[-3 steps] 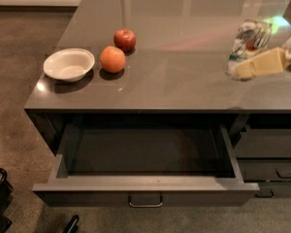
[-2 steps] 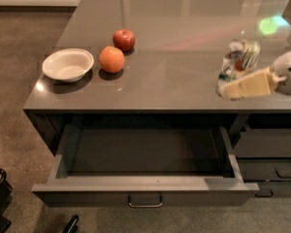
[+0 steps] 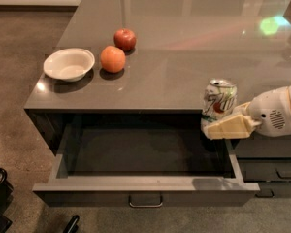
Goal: Place 7up can into top drawer
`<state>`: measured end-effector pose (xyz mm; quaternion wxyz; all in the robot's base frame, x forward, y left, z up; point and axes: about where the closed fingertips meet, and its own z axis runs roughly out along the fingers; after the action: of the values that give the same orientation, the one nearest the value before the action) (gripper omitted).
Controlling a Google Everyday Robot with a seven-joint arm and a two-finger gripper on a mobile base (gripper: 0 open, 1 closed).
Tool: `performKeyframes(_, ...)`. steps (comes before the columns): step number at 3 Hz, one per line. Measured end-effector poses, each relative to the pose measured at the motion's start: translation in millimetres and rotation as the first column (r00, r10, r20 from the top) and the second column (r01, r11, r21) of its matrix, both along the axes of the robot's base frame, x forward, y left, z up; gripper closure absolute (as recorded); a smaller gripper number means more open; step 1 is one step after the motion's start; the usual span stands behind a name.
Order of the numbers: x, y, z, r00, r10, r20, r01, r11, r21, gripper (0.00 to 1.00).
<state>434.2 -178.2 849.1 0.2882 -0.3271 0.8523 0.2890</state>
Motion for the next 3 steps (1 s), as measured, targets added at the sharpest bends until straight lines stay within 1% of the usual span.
performKeyframes(1, -2, 2, -6, 1.0, 0.002, -0.006, -0.002, 1.0, -0.003, 1.0)
performKeyframes(2, -6, -4, -7, 0.9992, -0.038, 0.014, 0.038, 0.999, -0.003, 1.0)
performKeyframes(3, -18, 7, -36, 0.9962, -0.081, 0.032, 0.08, 0.996, 0.047, 1.0)
